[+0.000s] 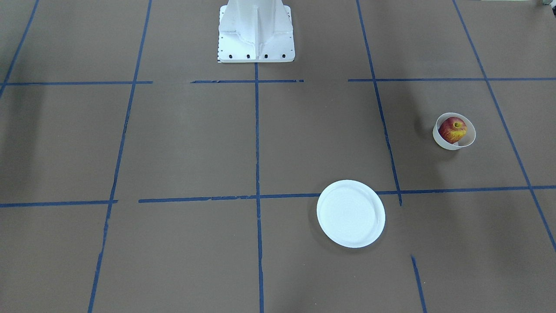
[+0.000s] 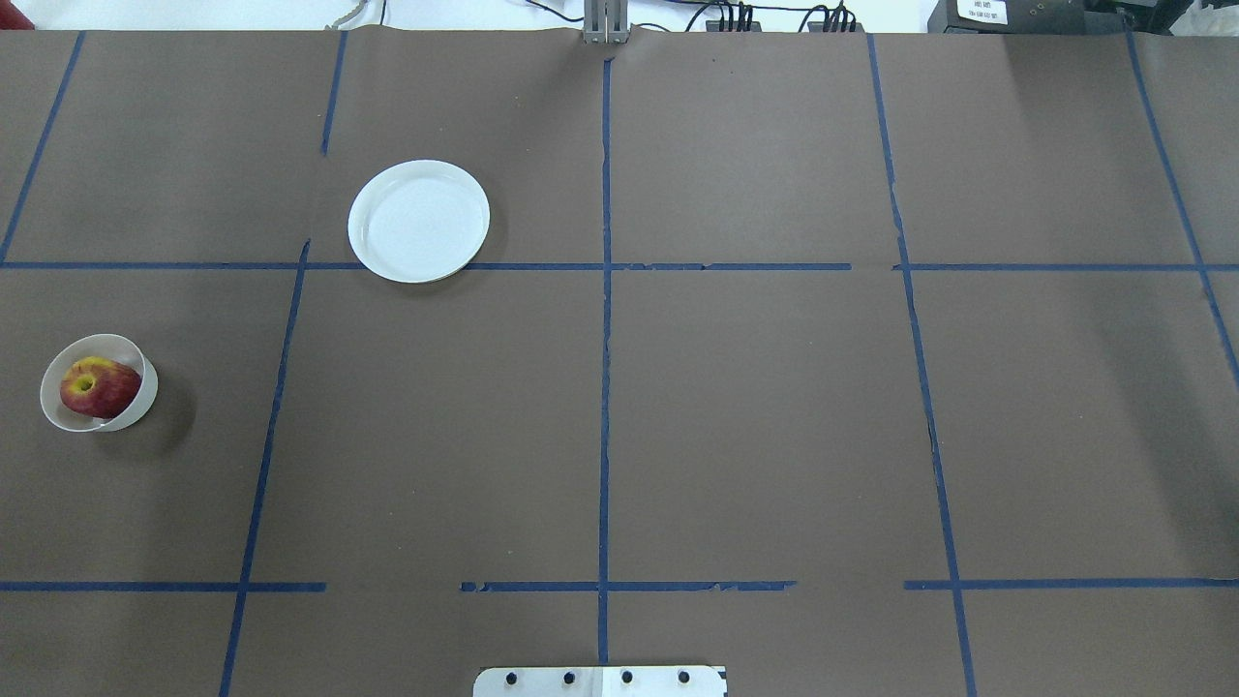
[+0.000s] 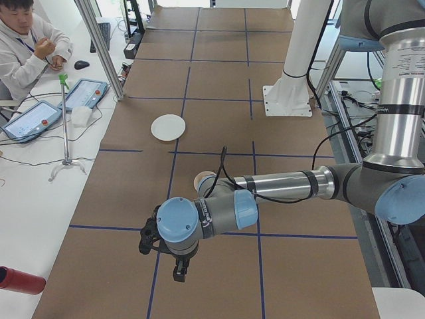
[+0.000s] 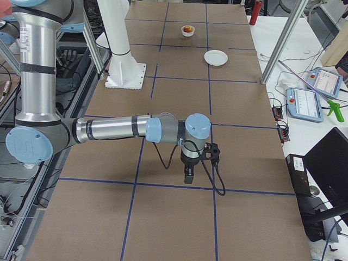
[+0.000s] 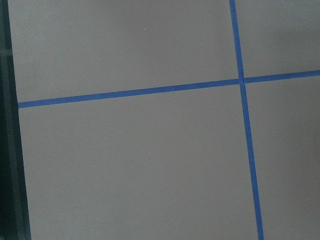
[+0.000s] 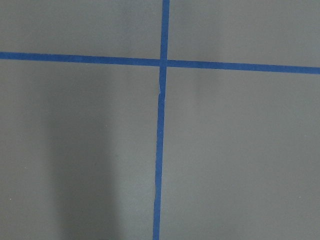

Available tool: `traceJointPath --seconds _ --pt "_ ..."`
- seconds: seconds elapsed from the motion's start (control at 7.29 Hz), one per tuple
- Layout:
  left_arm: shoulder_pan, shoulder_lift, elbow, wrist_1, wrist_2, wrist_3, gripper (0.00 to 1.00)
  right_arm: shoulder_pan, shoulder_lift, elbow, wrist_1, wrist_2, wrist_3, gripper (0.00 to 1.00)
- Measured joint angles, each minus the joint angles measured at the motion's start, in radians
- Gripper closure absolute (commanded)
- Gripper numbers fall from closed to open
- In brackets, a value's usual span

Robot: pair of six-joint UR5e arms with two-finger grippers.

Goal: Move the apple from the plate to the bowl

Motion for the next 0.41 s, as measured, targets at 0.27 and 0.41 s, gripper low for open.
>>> traceJointPath --seconds 0.27,0.41 --pt "0.0 -0.002 -0.003 -0.003 -0.004 0.0 0.0 0.0 0.0 0.0 0.0 0.0 0.0 0.0" --pt "0.0 -0.007 -0.004 -0.004 -0.005 0.001 0.0 0.0 0.0 -0.001 0.0 0.0 0.0 0.0"
